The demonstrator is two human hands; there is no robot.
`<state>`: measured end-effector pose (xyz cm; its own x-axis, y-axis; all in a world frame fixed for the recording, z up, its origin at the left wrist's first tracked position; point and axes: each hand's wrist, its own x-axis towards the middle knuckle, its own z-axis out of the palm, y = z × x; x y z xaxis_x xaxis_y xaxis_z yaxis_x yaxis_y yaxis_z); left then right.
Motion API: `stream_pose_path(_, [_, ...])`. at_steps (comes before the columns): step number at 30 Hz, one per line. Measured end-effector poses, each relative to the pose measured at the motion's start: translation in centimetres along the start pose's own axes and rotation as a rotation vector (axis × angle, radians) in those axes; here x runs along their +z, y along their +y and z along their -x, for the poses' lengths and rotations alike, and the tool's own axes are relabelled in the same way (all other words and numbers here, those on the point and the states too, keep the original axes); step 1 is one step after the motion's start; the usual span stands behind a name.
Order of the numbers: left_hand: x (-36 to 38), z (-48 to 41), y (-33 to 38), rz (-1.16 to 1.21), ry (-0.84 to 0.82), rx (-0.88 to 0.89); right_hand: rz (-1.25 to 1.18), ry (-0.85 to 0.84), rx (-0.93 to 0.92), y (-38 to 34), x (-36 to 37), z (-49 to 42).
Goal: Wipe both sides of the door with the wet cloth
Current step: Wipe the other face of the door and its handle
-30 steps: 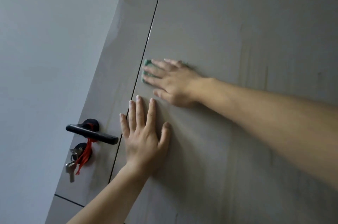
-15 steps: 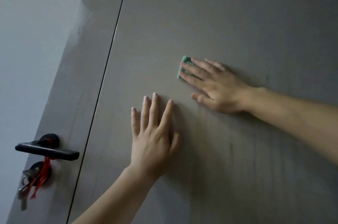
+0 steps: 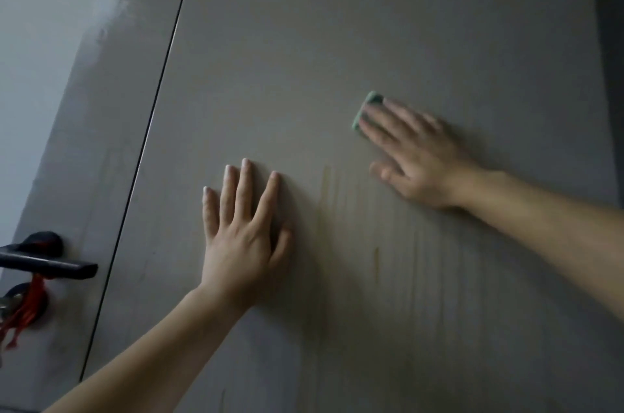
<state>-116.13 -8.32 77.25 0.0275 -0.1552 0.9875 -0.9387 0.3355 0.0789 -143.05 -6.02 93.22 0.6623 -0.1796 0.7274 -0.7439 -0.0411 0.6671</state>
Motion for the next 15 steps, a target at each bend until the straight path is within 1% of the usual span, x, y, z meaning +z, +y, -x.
stream_pose_path(2, [-0.1,0.1,0.4,0.001,-0.003,-0.019,-0.108,-0.035,0.337,3.1,-1.4,-1.9])
stream_pose_path(3, [-0.2,0.2,0.6,0.004,-0.001,-0.026,-0.162,-0.056,0.451,3.1,-1.7,-2.6])
stream_pose_path(4, [-0.2,0.3,0.9,0.005,0.003,-0.022,-0.174,-0.050,0.477,2.0,-1.6,-2.7])
stream_pose_path(5, [-0.1,0.4,1.2,0.002,0.010,-0.007,-0.148,-0.021,0.412,0.1,-1.1,-2.1])
stream_pose_path(8, [0.2,1.0,2.4,-0.008,0.018,0.053,-0.065,0.054,0.014,-6.3,1.1,2.7])
stream_pose_path(9, [0.4,1.3,2.7,-0.006,0.010,0.067,-0.048,0.047,-0.074,-7.2,1.4,4.2])
stream_pose_path(10, [0.6,1.6,2.9,-0.004,-0.001,0.079,-0.040,0.020,-0.114,-7.3,1.6,5.1])
stream_pose_path(11, [0.7,1.8,2.9,-0.006,-0.008,0.088,-0.035,0.003,-0.127,-6.5,1.5,5.1])
stream_pose_path(12, [0.9,2.0,3.0,-0.012,-0.012,0.095,-0.028,0.011,-0.089,-5.1,1.4,4.7])
stream_pose_path(13, [1.0,2.0,3.0,-0.023,-0.010,0.097,-0.034,0.033,-0.003,-3.5,1.1,3.9])
stream_pose_path(15, [1.1,2.0,3.2,-0.029,0.003,0.091,-0.097,0.024,0.265,0.1,0.1,2.0])
